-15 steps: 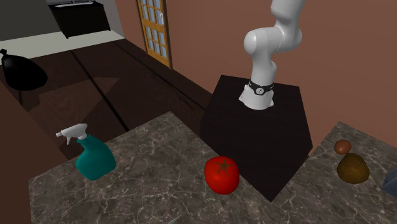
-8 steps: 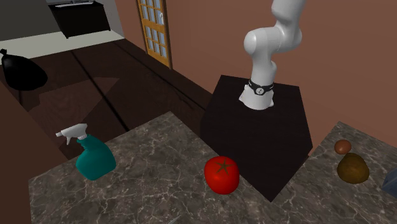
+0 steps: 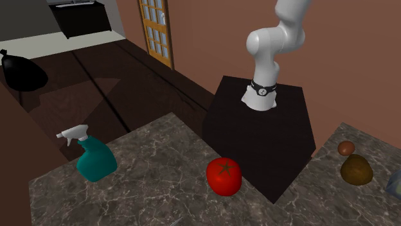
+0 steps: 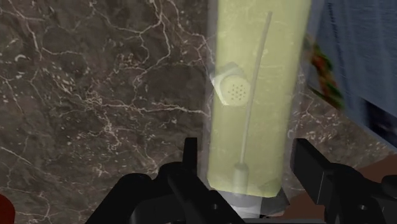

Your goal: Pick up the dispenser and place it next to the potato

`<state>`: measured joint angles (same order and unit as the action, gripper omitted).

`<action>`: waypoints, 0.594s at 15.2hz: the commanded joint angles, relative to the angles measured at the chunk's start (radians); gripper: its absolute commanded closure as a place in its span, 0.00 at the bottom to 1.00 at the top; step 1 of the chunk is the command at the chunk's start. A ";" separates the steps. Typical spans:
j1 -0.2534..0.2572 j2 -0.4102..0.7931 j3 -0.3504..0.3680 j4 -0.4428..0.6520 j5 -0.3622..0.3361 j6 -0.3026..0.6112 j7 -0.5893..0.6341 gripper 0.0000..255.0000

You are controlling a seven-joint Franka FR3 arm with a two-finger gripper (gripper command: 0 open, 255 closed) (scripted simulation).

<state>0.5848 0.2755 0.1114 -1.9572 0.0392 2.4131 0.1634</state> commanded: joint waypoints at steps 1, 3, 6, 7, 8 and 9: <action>0.000 0.013 0.000 -0.009 -0.001 0.022 -0.001 1.00; 0.001 0.028 -0.001 -0.016 -0.002 0.045 -0.001 1.00; 0.002 0.052 -0.002 -0.027 -0.004 0.079 -0.002 1.00; 0.002 0.060 -0.002 -0.030 -0.004 0.090 -0.002 1.00; 0.003 0.069 -0.002 -0.032 -0.005 0.101 -0.002 1.00; 0.003 0.077 -0.003 -0.035 -0.005 0.112 -0.002 1.00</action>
<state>0.5883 0.3379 0.1102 -1.9734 0.0344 2.5146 0.1619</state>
